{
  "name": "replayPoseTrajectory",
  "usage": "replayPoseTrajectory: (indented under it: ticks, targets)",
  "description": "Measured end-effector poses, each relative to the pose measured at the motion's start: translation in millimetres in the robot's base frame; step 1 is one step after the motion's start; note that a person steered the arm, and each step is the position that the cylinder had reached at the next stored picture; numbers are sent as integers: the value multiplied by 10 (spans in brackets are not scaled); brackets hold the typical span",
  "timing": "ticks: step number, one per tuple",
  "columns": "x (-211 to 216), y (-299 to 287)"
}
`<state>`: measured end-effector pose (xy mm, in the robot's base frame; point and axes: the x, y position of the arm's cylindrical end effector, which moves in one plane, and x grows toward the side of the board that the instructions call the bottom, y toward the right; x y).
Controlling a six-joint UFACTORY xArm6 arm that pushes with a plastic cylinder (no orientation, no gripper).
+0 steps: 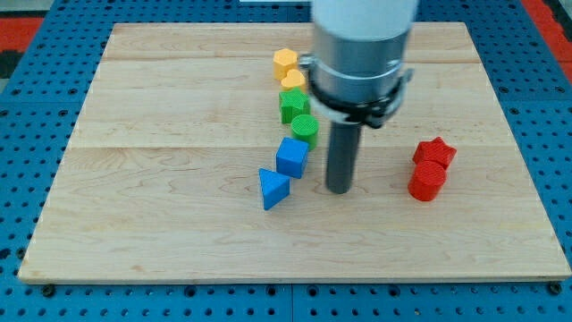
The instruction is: Push the green circle to the left side of the board
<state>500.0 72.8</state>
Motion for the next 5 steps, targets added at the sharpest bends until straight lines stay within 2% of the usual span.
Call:
replayPoseTrajectory:
  ticks: [2,3,5]
  targets:
    - [-436,125]
    - [-595,-38]
    - [-652,-466]
